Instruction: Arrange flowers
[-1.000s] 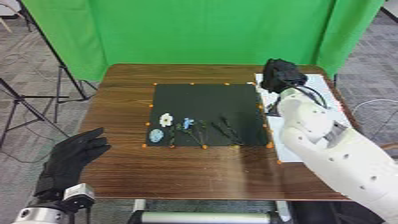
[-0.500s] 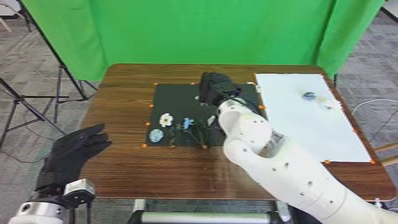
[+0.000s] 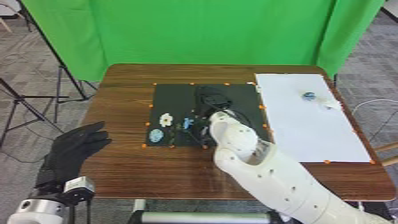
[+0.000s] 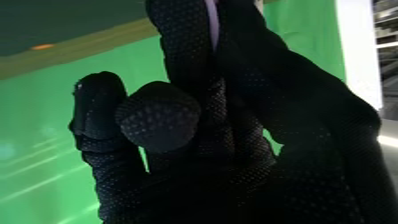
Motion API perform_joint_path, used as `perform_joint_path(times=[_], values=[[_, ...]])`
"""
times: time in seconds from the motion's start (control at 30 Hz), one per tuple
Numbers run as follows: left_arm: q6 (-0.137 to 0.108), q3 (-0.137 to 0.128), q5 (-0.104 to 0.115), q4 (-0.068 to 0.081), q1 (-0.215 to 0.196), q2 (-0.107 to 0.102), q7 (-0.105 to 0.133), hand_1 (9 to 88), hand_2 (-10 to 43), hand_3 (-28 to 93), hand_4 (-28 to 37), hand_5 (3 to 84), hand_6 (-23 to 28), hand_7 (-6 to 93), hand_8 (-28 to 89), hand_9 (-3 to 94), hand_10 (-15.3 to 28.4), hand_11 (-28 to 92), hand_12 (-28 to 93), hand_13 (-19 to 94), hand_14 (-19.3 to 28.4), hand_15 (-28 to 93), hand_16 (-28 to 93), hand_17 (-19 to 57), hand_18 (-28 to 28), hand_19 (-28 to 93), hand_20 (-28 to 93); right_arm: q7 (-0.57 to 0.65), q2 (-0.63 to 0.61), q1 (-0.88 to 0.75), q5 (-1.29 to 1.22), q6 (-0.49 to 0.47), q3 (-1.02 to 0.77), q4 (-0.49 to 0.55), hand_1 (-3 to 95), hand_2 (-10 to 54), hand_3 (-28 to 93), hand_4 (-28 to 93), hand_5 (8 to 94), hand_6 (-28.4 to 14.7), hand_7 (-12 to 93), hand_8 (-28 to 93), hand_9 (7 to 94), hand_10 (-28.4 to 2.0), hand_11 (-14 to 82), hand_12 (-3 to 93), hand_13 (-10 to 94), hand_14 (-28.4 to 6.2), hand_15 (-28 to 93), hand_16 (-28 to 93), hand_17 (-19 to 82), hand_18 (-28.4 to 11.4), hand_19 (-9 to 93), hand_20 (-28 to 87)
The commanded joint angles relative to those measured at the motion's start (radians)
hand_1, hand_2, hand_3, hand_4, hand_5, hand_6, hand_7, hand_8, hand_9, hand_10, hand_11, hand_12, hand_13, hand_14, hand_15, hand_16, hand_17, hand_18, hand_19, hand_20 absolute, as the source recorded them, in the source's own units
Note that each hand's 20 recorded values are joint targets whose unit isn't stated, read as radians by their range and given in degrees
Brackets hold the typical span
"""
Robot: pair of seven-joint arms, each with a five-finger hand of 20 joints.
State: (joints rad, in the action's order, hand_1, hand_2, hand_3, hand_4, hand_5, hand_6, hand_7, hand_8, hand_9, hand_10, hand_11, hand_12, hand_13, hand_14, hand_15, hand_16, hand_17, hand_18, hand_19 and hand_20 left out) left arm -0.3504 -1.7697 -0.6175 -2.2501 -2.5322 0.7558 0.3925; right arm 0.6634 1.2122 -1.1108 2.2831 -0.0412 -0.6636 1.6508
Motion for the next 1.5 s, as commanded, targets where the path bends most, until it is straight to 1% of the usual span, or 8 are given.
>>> perform_joint_path(times=[0.03, 0.33, 0.5, 0.67, 1.13, 1.37, 1.4, 1.5], values=[[0.022, -0.002, -0.017, 0.004, 0.013, 0.016, -0.020, 27.6, 4.7, 82, -20.1, 44.6, 13.2, 19.7, -11, 40.4, 22.4, 40, 10, 29, 28.3, 68, -15, -9.3, 22.3, 61, 9, 0.009, 0.023, 0.010, 0.003, 0.000, 0.010, -0.018, 56.7, -9.5, 79, -28, 79.7, -0.5, 28, 6, 90.1, -7.2, 16.4, 40.0, 80, -3.6, 73, 22, 45, -19.1, 93, 18], [0.036, 0.006, -0.027, 0.010, 0.035, 0.020, -0.039, 27.7, 4.7, 82, -20.2, 44.6, 13.2, 19.8, -11, 40.4, 22.4, 40, 10, 29, 28.4, 68, -15, -9.2, 22.3, 61, 9, 0.018, 0.049, 0.007, -0.011, -0.029, -0.001, -0.030, 53.9, -9.5, 79, -28, 76.7, -1.1, 28, 3, 87.6, -7.5, 15.9, 39.0, 78, -4.1, 73, 22, 44, -19.1, 93, 16], [0.032, 0.005, -0.026, 0.008, 0.029, 0.022, -0.034, 27.7, 4.7, 82, -20.1, 44.6, 13.2, 19.8, -11, 40.3, 22.4, 39, 10, 29, 28.4, 68, -15, -9.2, 22.3, 61, 9, 0.011, 0.058, -0.003, -0.030, -0.092, -0.031, -0.023, 51.3, -9.5, 79, -28, 73.2, -2.9, 26, 2, 84.2, -9.0, 16.1, 37.9, 75, -4.6, 72, 23, 43, -19.0, 93, 13], [0.032, 0.004, -0.024, 0.008, 0.026, 0.025, -0.032, 27.7, 4.7, 82, -20.1, 44.7, 13.2, 19.7, -11, 40.4, 22.3, 40, 10, 29, 28.4, 68, -15, -9.2, 22.4, 61, 9, 0.022, 0.053, -0.020, -0.041, -0.107, -0.041, -0.005, 48.2, -9.5, 80, -28, 70.6, -3.7, 25, 1, 80.1, -10.4, 17.7, 35.9, 73, -6.0, 72, 23, 42, -18.9, 93, 10], [0.029, 0.012, -0.027, 0.008, 0.034, 0.025, -0.034, 27.8, 4.7, 82, -20.2, 44.7, 13.2, 19.7, -11, 40.4, 22.4, 40, 10, 29, 28.3, 68, -15, -9.2, 22.3, 61, 9, 0.051, 0.056, 0.009, -0.031, -0.068, -0.014, -0.031, 44.7, -9.5, 82, -28, 68.9, -4.1, 23, 0, 76.0, -12.6, 24.7, 30.1, 72, -6.8, 74, 20, 43, -19.0, 93, 8], [0.034, 0.009, -0.033, 0.007, 0.030, 0.031, -0.041, 27.6, 4.7, 83, -20.0, 44.7, 13.2, 19.7, -11, 40.5, 22.4, 40, 10, 29, 28.4, 68, -15, -9.2, 22.3, 61, 9, 0.071, 0.052, 0.018, -0.023, -0.051, -0.005, -0.028, 40.0, -9.5, 83, -27, 67.4, -4.4, 22, -11, 72.5, -14.8, 32.7, 23.2, 71, -7.6, 75, 20, 43, -19.3, 93, 7], [0.031, 0.011, -0.028, 0.006, 0.028, 0.029, -0.035, 27.6, 4.7, 83, -20.0, 44.6, 13.2, 19.7, -11, 40.5, 22.4, 40, 10, 29, 28.4, 68, -15, -9.2, 22.3, 61, 9, 0.071, 0.053, 0.023, -0.019, -0.049, -0.002, -0.033, 39.6, -9.5, 84, -27, 67.3, -4.5, 22, -12, 72.3, -15.0, 33.3, 22.7, 71, -7.6, 75, 20, 43, -19.4, 93, 7], [0.036, 0.014, -0.034, 0.008, 0.036, 0.031, -0.041, 27.7, 4.7, 82, -20.1, 44.7, 13.2, 19.7, -11, 40.5, 22.4, 40, 10, 29, 28.4, 68, -15, -9.2, 22.3, 61, 9, 0.081, 0.050, 0.028, -0.022, -0.060, -0.005, -0.033, 38.8, -9.5, 84, -26, 66.9, -5.0, 22, -12, 71.2, -15.7, 34.8, 21.5, 71, -7.9, 75, 20, 44, -19.6, 93, 7]])
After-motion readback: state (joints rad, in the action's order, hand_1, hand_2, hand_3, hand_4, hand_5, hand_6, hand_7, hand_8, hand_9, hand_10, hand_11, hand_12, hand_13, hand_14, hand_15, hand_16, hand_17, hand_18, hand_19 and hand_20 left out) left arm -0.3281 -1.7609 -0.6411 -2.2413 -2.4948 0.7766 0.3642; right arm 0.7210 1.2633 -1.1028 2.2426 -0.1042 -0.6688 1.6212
